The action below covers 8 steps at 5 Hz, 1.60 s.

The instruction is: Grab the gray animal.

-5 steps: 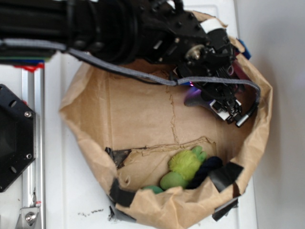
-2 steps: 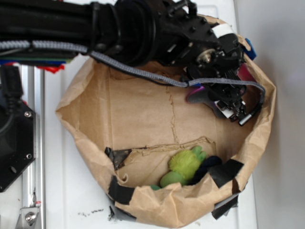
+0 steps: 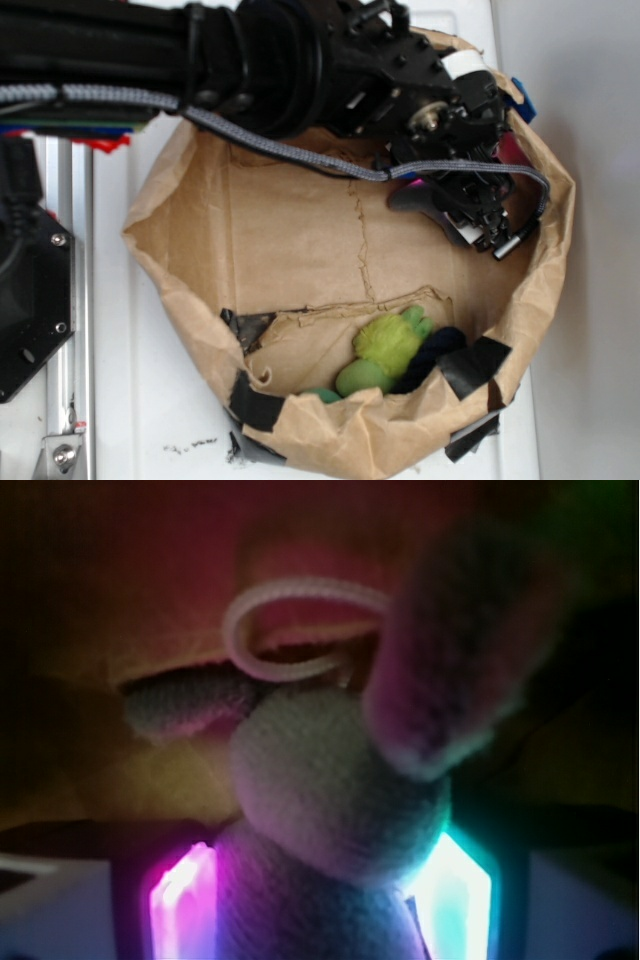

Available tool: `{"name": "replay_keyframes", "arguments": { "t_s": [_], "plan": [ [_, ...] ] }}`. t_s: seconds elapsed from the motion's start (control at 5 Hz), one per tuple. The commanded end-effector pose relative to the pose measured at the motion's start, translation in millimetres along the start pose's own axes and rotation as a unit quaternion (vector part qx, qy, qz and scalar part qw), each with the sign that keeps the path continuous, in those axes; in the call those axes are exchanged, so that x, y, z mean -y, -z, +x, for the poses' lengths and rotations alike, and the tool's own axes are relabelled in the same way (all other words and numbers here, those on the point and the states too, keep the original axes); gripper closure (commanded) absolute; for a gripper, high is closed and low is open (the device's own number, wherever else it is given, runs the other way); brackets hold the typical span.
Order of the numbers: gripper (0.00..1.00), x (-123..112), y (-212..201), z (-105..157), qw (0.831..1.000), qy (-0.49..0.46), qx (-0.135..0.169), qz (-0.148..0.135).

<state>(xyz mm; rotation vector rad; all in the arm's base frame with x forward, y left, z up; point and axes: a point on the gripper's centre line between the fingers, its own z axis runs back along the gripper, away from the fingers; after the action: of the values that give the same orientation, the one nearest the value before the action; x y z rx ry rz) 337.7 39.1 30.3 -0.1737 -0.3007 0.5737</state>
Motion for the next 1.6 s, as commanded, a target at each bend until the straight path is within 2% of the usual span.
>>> {"name": "replay_keyframes", "arguments": {
  "t_s": [0.0, 0.4, 0.8, 1.2, 1.4],
  "plan": [
    [1.0, -9, -25, -5, 0.998, 0.043, -0.03, 0.025],
    [1.0, -32, -95, -58, 0.992, 0.126, -0.028, 0.009],
    [1.0, -38, -121, -61, 0.987, 0.15, -0.055, 0.009],
    [1.0, -28, -130, -57, 0.98, 0.178, -0.088, 0.029],
    [1.0, -24, -126, -47, 0.985, 0.154, -0.073, 0.039]
  ]
}}
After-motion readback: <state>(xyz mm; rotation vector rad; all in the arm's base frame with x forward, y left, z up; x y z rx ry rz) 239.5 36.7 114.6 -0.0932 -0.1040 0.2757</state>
